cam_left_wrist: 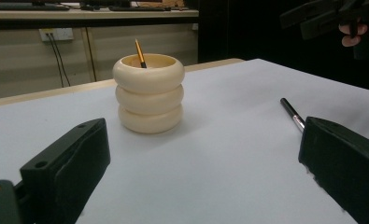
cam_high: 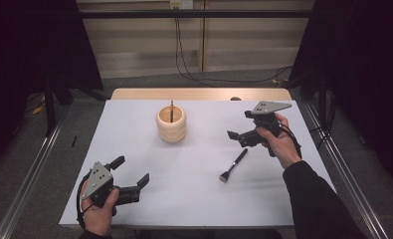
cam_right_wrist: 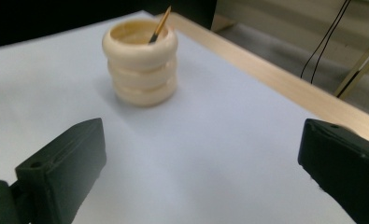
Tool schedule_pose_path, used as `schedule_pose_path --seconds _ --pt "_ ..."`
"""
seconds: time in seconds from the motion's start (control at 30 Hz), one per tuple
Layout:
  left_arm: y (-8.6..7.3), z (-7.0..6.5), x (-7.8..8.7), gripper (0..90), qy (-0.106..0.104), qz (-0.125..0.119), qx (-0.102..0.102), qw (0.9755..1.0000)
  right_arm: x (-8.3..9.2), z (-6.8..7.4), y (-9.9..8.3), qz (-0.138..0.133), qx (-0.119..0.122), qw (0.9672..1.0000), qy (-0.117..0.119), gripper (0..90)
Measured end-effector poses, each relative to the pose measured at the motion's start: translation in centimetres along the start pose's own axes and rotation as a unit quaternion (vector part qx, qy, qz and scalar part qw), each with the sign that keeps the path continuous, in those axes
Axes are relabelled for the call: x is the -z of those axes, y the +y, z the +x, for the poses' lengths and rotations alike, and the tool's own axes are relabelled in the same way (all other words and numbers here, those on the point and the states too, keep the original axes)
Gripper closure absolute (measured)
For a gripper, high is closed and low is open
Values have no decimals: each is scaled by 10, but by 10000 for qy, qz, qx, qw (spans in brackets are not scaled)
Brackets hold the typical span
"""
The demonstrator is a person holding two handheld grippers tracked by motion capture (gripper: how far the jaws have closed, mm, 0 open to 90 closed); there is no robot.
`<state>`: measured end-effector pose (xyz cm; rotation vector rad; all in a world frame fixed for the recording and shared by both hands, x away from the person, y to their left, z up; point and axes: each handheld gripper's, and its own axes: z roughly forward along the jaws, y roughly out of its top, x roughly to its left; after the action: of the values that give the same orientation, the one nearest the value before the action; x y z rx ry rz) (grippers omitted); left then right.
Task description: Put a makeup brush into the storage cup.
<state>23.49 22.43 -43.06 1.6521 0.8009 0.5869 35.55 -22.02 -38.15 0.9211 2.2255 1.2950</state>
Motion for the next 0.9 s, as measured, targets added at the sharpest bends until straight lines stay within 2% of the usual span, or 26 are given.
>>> schedule_pose_path --seconds 0.17,0.23,0.47,0.5,0.53,0.6,0.67,0.73,0.77,0.8,0.83,0.9 --pt "0 0 -1 21 -31 -29 14 10000 0 0 -1 349 90 9992 169 20" --pt "0 0 -2 19 -28 -3 -1 10000 -1 -3 -1 615 18 9980 171 31" --pt "0 2 -1 19 -34 18 -54 10000 -8 -8 -4 1345 47 9908 172 111" --pt "-1 2 -1 19 -24 5 -31 10000 -9 -10 -4 1391 44 9898 310 148" --pt "0 2 -1 19 -24 -8 -10 10000 -10 -11 -4 1424 25 9892 344 158" --pt "0 1 -1 19 -17 8 -30 10000 -13 -11 -3 1536 42 9878 251 147" --pt "0 1 -1 19 -36 0 -30 10000 -15 -11 -4 1549 -23 9876 240 84" --pt "0 0 -2 19 -62 12 -29 10000 -15 -11 -3 1832 28 9822 400 66" --pt "0 0 -2 19 -58 13 -26 10000 -15 -10 -3 1978 36 9794 409 47" --pt "0 0 -2 19 -29 22 -28 10000 -17 -11 -4 2066 141 9770 503 25" --pt "-1 0 -2 20 -26 22 -28 10000 -17 -11 -5 2237 156 9727 600 33" --pt "-1 1 -2 20 -41 14 -27 10000 -21 -10 -7 2414 274 9662 866 61"
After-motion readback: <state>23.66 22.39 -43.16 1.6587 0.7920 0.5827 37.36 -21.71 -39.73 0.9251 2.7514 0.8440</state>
